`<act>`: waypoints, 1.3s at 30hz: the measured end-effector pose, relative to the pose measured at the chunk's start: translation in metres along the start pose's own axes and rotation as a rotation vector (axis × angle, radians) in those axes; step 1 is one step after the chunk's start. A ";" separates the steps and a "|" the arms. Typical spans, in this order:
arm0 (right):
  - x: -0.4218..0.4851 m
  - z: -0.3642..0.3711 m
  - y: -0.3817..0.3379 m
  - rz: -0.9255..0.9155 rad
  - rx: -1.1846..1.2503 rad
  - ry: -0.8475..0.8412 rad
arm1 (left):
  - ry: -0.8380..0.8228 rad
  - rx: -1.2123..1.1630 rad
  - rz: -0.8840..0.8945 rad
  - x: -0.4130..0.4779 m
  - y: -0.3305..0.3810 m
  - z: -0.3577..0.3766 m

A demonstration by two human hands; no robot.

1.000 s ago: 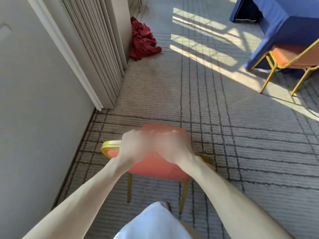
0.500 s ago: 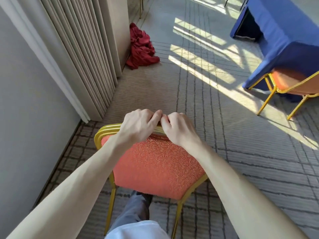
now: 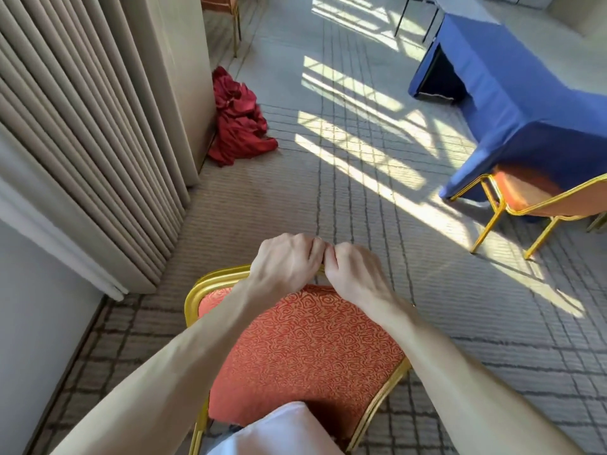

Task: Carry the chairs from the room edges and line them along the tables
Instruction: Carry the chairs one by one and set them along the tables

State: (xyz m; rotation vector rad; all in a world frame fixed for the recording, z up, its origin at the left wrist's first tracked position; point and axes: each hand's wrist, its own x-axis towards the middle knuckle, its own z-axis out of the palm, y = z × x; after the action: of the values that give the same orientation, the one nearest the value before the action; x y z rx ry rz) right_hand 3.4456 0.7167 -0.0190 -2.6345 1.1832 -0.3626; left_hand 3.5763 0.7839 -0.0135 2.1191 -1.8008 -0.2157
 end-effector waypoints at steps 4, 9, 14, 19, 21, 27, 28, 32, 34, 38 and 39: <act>0.046 -0.016 0.006 -0.058 -0.063 0.092 | 0.112 -0.045 0.041 0.042 -0.011 -0.021; 0.078 -0.026 0.004 -0.154 -0.047 0.213 | 0.195 -0.075 0.055 0.072 -0.026 -0.035; 0.098 0.000 0.009 -0.246 -0.047 0.278 | 0.132 -0.187 0.005 0.091 -0.052 -0.018; 0.132 0.045 0.028 -0.246 -0.048 0.206 | 0.040 -0.178 -0.086 0.122 -0.083 0.014; 0.157 0.060 0.041 -0.227 -0.022 0.168 | -0.006 -0.149 -0.112 0.146 -0.093 0.028; 0.258 0.061 0.071 -0.203 0.044 0.111 | -0.041 -0.173 -0.054 0.237 -0.123 0.025; 0.274 0.056 0.075 -0.174 0.068 0.084 | -0.059 -0.179 -0.037 0.254 -0.126 0.021; 0.356 0.038 0.096 -0.108 0.086 0.028 | 0.010 -0.090 0.100 0.340 -0.142 0.008; 0.394 0.033 0.103 -0.098 0.090 0.033 | 0.059 -0.015 0.172 0.373 -0.153 0.004; 0.453 0.030 0.115 -0.078 0.076 0.040 | 0.086 0.046 0.099 0.423 -0.167 -0.003; 0.468 0.030 0.118 -0.064 0.072 0.040 | 0.086 0.017 0.032 0.438 -0.166 -0.004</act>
State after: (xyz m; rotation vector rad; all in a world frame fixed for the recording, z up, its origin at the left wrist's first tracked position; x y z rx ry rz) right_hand 3.6733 0.2906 -0.0229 -2.6189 1.0778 -0.4632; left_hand 3.8103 0.3781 -0.0221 2.0763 -1.7923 -0.1003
